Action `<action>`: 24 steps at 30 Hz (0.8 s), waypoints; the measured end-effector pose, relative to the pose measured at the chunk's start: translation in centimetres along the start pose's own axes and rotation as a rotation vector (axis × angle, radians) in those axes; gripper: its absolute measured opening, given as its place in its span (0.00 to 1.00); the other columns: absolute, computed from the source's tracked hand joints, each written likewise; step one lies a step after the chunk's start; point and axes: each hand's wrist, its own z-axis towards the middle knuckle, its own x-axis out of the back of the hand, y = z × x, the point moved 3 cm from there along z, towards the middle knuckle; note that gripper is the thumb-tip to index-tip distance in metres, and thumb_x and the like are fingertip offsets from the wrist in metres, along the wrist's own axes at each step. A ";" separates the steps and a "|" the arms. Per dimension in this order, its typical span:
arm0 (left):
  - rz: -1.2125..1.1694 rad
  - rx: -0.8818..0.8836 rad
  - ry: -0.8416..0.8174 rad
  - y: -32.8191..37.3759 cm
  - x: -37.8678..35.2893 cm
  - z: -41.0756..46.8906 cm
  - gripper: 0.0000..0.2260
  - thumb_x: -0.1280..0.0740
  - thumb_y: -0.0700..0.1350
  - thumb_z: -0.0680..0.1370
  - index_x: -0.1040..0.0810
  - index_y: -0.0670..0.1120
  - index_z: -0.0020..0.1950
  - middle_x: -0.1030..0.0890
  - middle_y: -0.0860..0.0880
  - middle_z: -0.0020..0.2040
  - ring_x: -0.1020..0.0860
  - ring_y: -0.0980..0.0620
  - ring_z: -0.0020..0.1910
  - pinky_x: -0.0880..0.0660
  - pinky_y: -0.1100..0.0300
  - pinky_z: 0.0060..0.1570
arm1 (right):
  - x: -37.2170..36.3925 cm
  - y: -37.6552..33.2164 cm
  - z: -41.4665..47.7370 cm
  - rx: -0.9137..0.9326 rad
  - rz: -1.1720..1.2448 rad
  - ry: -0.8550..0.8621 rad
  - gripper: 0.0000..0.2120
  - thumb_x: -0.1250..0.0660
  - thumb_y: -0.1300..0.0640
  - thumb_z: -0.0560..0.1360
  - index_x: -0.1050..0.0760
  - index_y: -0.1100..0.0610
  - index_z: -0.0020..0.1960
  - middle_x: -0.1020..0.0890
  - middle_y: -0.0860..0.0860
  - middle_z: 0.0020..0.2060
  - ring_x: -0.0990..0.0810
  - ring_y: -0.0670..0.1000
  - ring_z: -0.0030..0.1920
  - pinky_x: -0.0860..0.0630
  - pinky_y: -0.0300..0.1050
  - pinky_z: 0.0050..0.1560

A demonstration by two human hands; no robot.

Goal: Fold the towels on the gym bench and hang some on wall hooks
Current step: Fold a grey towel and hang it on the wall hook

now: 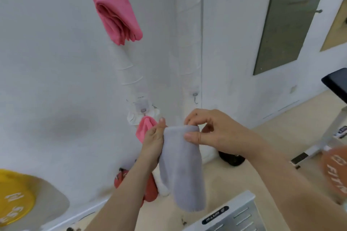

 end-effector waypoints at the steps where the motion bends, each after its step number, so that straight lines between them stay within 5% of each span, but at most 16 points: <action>1: -0.025 0.040 0.020 -0.4 -1.0 0.7 0.22 0.43 0.55 0.81 0.24 0.48 0.31 0.23 0.48 0.29 0.23 0.56 0.28 0.28 0.61 0.34 | 0.6 1.2 1.0 -0.020 0.043 -0.028 0.07 0.30 0.57 0.75 0.21 0.55 0.38 0.22 0.47 0.39 0.24 0.43 0.39 0.29 0.37 0.41; 8: 0.094 0.166 0.044 -4.1 -4.3 9.9 0.23 0.40 0.57 0.80 0.24 0.36 0.44 0.23 0.42 0.35 0.22 0.47 0.36 0.24 0.53 0.40 | 3.6 8.6 7.3 -0.178 0.274 -0.136 0.12 0.35 0.60 0.78 0.25 0.55 0.36 0.26 0.44 0.29 0.28 0.41 0.30 0.30 0.35 0.34; 10: 0.231 0.070 0.042 -4.6 -4.7 12.7 0.14 0.36 0.51 0.78 0.22 0.41 0.44 0.20 0.44 0.39 0.21 0.46 0.41 0.23 0.52 0.44 | 4.5 11.2 9.4 -0.213 0.241 -0.131 0.13 0.35 0.59 0.78 0.25 0.53 0.35 0.26 0.42 0.29 0.28 0.41 0.32 0.30 0.35 0.35; 12: 0.320 -0.090 0.008 -3.9 -5.4 15.3 0.05 0.34 0.44 0.77 0.20 0.49 0.44 0.18 0.52 0.44 0.21 0.54 0.47 0.24 0.63 0.48 | 5.2 14.2 11.4 -0.266 0.180 -0.137 0.12 0.35 0.58 0.78 0.24 0.53 0.36 0.26 0.44 0.31 0.27 0.43 0.34 0.29 0.37 0.37; 15: 0.285 -0.191 -0.299 -1.8 -7.6 18.6 0.08 0.37 0.40 0.78 0.19 0.49 0.45 0.17 0.59 0.42 0.22 0.64 0.44 0.29 0.73 0.45 | 6.0 18.2 14.5 -0.356 0.082 -0.142 0.10 0.33 0.55 0.77 0.22 0.62 0.42 0.26 0.49 0.33 0.27 0.45 0.37 0.29 0.39 0.39; 18: 0.284 -0.134 -0.561 -2.6 -9.1 22.5 0.02 0.34 0.45 0.78 0.22 0.49 0.47 0.19 0.57 0.38 0.22 0.60 0.41 0.27 0.66 0.45 | 7.1 21.4 17.6 -0.408 -0.022 -0.168 0.05 0.31 0.58 0.75 0.20 0.59 0.42 0.29 0.43 0.27 0.31 0.39 0.29 0.33 0.30 0.33; 21: 0.335 -0.016 -0.665 -4.9 -9.1 26.5 0.10 0.29 0.53 0.72 0.20 0.51 0.50 0.17 0.50 0.40 0.21 0.56 0.42 0.26 0.60 0.45 | 8.1 24.9 20.1 -0.475 -0.122 -0.217 0.05 0.30 0.55 0.74 0.19 0.54 0.40 0.29 0.44 0.26 0.31 0.39 0.26 0.35 0.28 0.29; 24: 0.485 -0.023 -0.678 -7.0 -9.4 29.6 0.02 0.28 0.48 0.73 0.19 0.53 0.40 0.21 0.59 0.32 0.25 0.62 0.33 0.31 0.69 0.35 | 8.8 28.3 21.9 -0.537 -0.083 -0.218 0.04 0.27 0.55 0.72 0.20 0.51 0.39 0.22 0.43 0.29 0.25 0.38 0.30 0.30 0.29 0.33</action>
